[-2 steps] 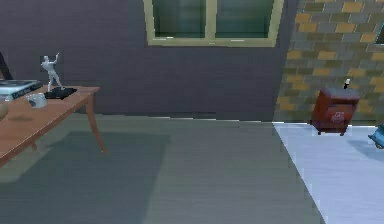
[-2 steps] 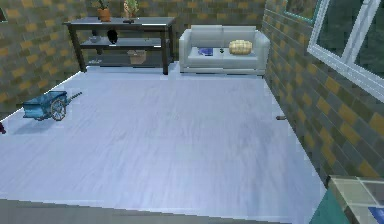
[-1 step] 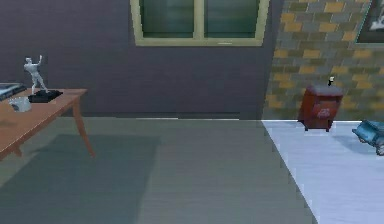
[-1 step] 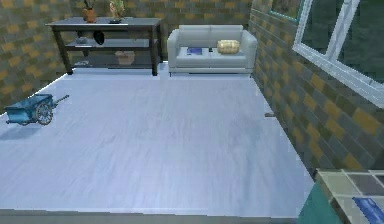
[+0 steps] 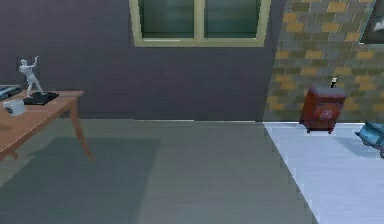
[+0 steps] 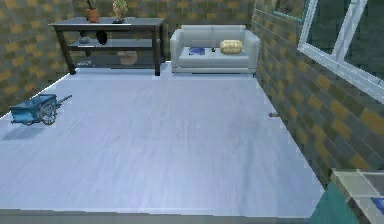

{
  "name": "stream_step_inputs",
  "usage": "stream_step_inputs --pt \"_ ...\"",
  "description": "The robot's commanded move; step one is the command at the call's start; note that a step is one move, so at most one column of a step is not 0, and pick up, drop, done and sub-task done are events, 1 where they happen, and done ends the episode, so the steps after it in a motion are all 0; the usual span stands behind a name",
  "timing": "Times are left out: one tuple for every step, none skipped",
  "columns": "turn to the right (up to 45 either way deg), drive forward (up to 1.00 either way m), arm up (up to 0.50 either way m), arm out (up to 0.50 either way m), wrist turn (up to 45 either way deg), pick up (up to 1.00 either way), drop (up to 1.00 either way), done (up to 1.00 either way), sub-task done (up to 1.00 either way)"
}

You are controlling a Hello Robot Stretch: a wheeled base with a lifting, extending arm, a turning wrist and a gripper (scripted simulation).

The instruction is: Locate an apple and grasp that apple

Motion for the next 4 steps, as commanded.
stream_step_inputs --pt "-45.0 0.0 0.0 0.0 0.0 0.0 0.0 0.0 0.0" --pt "-39.0 0.0 0.0 0.0 0.0 0.0 0.0 0.0 0.0" --pt "-3.0 0.0 0.0 0.0 0.0 0.0 0.0 0.0 0.0" --pt "0.0 0.3 0.0 0.0 0.0 0.0 0.0 0.0 0.0"
